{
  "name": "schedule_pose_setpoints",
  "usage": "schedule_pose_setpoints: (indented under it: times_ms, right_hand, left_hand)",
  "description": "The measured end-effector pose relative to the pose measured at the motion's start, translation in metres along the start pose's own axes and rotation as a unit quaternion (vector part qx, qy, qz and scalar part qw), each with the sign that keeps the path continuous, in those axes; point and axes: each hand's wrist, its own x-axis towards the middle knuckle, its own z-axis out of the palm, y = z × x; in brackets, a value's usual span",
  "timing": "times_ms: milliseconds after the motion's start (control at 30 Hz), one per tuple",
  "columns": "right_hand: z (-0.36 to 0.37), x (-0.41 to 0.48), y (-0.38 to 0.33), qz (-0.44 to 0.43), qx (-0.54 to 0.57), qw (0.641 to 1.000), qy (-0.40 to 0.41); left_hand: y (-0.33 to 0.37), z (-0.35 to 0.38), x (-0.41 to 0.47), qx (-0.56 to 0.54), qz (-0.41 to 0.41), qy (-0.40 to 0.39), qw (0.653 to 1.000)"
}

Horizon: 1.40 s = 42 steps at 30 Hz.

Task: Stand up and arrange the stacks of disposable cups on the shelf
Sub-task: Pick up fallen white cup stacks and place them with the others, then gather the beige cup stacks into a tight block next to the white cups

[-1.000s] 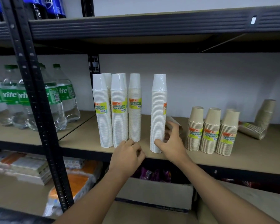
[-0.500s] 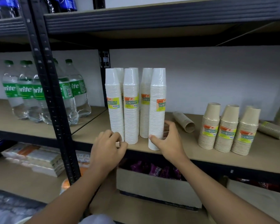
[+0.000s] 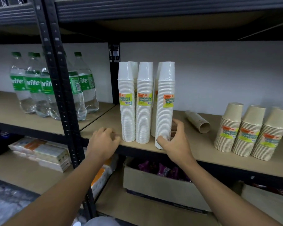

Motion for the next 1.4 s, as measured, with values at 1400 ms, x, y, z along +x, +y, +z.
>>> schedule_pose_setpoints:
  times_ms: [1400]
  right_hand:
    - [0.007,0.007,0.002,0.003,-0.068,0.998,-0.013]
  left_hand:
    - [0.002,0.009,-0.008,0.032,0.024,0.055,0.998]
